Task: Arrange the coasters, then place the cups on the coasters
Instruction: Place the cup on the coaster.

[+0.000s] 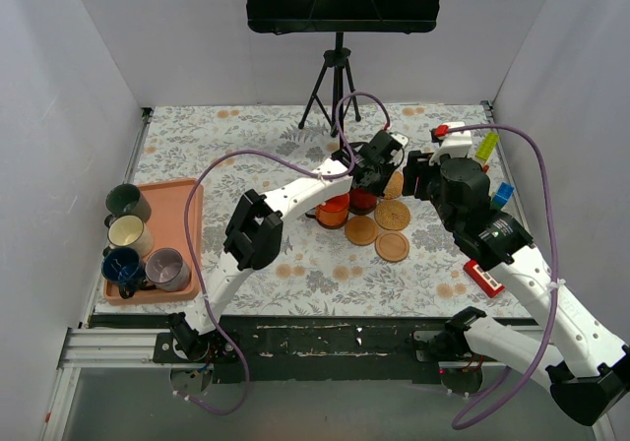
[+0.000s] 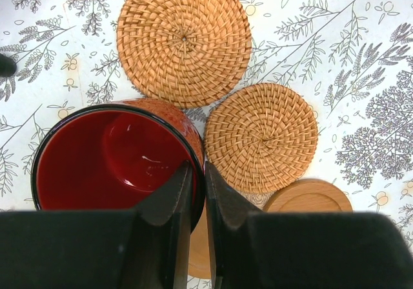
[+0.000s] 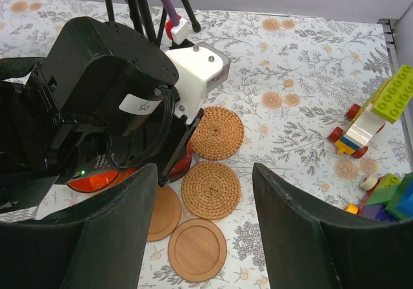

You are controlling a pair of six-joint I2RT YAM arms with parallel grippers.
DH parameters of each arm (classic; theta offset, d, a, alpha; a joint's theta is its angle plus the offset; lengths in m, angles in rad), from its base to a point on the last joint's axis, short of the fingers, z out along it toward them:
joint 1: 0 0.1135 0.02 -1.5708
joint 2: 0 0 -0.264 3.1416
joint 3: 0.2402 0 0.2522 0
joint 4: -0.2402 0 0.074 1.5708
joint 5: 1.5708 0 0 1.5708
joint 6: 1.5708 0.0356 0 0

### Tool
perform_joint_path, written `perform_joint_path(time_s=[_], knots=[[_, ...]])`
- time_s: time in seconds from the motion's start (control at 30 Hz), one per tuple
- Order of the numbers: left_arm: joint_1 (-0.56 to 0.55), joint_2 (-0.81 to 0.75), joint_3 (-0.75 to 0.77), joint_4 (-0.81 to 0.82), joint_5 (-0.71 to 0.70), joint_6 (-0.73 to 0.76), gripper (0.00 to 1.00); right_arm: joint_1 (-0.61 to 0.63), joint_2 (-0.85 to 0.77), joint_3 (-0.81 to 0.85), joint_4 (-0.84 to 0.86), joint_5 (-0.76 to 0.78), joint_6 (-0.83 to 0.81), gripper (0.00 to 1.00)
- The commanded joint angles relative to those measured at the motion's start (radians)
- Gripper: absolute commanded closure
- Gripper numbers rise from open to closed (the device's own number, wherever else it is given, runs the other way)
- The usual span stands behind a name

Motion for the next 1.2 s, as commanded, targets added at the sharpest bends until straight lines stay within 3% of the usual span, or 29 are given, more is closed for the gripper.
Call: perform_joint_path(time_s=[0.0, 0.73, 0.83, 1.17], knots=[[-0.015, -0.104, -0.022, 0.015, -0.039, 0.015, 1.0, -0.005, -0.023, -0.001, 0.039, 0.019, 0.007, 0.32], [-0.021, -0.115, -0.043, -0.005, -0.114, 0.031, 1.0, -0.005, -0.021, -0.003, 0.033, 0.017, 0.007, 0.32], [-0.019, -0.116, -0.045, -0.005, -0.109, 0.029, 0.97, -0.005, -0.02, -0.003, 0.033, 0.019, 0.007, 0.32], [-0.019, -0.118, -0.036, -0.01, -0.12, 0.025, 0.69, -0.005, -0.023, -0.003, 0.033, 0.022, 0.007, 0.32]])
